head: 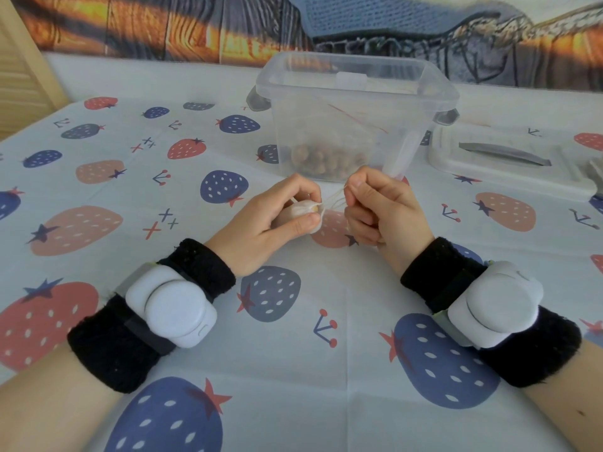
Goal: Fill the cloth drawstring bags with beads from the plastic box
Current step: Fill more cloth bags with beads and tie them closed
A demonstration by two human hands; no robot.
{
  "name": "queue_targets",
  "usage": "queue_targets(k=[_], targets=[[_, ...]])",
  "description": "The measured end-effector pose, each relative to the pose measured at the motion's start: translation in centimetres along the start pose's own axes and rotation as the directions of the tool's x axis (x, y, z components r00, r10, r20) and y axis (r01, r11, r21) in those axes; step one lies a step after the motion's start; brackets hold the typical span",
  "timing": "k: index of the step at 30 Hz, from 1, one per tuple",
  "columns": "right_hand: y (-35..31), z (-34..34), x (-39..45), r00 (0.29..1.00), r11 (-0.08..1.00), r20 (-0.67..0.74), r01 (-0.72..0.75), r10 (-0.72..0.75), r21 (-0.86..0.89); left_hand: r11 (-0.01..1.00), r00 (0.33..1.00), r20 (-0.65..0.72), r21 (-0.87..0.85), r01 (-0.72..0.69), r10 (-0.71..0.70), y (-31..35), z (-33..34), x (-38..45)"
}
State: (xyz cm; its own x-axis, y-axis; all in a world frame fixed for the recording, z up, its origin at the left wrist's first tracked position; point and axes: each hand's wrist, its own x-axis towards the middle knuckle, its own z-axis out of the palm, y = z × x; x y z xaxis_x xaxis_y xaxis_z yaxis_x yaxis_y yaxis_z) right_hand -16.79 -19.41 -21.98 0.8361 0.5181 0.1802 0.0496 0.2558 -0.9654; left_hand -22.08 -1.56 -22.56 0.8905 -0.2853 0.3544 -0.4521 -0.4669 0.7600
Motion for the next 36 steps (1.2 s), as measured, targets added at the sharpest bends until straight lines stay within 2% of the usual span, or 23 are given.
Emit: queue_targets(k=[10, 17, 22, 28, 36], targets=[[-0.28, 0.15, -0.07, 0.997, 0.991, 0.053, -0.064, 0.058, 0.117, 0.997, 0.999, -0.038, 0.080, -0.022, 0.025, 0.10, 0.15, 0.25], [-0.37, 0.00, -0.11, 0.999, 0.990, 0.004, -0.039, 0.039, 0.133, 0.998, 0.997, -0.071, 0.058, 0.025, -0.021, -0.11, 0.14, 0.04], [-0.32, 0.07, -0.09, 1.000, 0.994, -0.021, -0.008, 0.011, 0.107, 0.994, 0.999, -0.049, 0.106, -0.016, 0.021, -0.11, 0.18, -0.05], [-0.31, 0.20, -0.13, 1.000, 0.998, -0.024, 0.011, -0.009, 0.062, 0.999, 0.999, -0.043, -0.034, 0.026, -0.027, 0.01, 0.11, 0.03], [-0.36, 0.40, -0.26, 1.000, 0.999, -0.010, 0.022, -0.022, 0.037, 0.997, 0.998, -0.043, -0.049, 0.052, -0.054, 0.56, 0.17, 0.19]])
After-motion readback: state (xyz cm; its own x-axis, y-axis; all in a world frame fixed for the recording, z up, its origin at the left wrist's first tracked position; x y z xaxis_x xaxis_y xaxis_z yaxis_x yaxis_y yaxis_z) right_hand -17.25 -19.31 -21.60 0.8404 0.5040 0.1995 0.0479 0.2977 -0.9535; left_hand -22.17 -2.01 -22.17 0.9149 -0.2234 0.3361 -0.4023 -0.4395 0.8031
